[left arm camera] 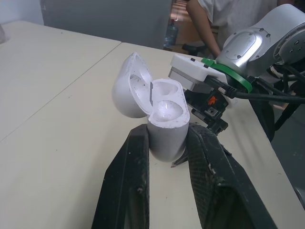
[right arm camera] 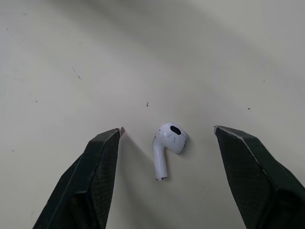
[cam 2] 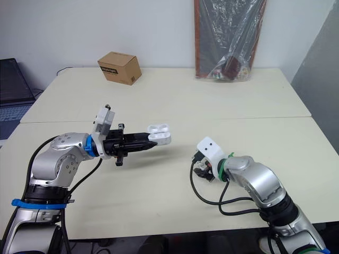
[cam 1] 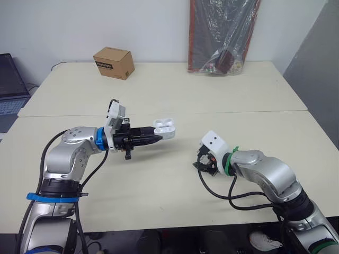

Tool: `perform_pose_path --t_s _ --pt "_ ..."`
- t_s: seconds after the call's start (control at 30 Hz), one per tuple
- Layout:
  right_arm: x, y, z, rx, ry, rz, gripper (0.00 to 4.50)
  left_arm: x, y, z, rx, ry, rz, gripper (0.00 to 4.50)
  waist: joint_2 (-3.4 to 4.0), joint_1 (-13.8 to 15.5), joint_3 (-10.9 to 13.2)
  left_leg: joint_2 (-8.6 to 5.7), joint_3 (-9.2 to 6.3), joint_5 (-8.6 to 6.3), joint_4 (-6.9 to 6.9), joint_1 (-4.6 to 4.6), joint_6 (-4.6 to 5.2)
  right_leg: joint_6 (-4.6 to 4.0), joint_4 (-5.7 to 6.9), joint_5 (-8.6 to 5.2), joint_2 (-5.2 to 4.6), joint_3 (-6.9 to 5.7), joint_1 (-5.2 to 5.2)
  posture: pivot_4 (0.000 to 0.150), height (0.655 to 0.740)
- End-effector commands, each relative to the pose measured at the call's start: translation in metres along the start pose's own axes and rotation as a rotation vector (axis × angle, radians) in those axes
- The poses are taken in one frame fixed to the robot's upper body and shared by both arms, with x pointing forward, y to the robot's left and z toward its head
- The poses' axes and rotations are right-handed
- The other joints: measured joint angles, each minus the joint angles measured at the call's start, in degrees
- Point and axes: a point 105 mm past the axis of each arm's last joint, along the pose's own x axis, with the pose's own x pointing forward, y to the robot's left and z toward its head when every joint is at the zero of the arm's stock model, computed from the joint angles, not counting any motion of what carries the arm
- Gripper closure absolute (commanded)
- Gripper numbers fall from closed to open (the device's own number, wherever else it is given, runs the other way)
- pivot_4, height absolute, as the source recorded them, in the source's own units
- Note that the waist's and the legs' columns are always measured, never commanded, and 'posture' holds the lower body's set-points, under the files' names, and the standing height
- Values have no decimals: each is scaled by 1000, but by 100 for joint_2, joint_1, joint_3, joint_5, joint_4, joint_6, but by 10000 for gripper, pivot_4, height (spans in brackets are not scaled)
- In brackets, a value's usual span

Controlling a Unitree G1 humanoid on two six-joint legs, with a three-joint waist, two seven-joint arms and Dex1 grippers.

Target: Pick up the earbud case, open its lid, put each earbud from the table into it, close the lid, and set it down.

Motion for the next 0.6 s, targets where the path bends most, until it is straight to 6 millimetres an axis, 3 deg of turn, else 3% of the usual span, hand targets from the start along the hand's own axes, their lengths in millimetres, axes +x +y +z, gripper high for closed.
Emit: perform_pose_path --t_s 0.03,0.3,0.4,0.57,0.6 --pt "-3 -2 4 -7 -13 -10 15674 0 -3 8 42 -9 -11 37097 0 -1 0 0 0 0 0 0 0 0 0 0 0 0 0 1500 7400" --pt "-4 1 1 1 4 1 15674 -1 -5 5 40 -7 -9 37097 0 -1 0 0 0 0 0 0 0 0 0 0 0 0 0 1500 7400" --pt "-4 0 1 6 1 -1 21696 -2 -5 5 40 -7 -7 37097 0 -1 0 0 0 0 0 0 0 0 0 0 0 0 1 1500 7400" --pt "-3 -1 1 8 2 -1 40129 -3 -5 3 40 -4 -5 37097 0 -1 0 0 0 0 0 1 0 0 0 0 0 0 1 1500 7400" --pt "-3 -1 1 8 4 0 41233 -3 -5 3 40 -4 -5 37097 0 -1 0 0 0 0 0 1 0 0 0 0 0 0 1 1500 7400"
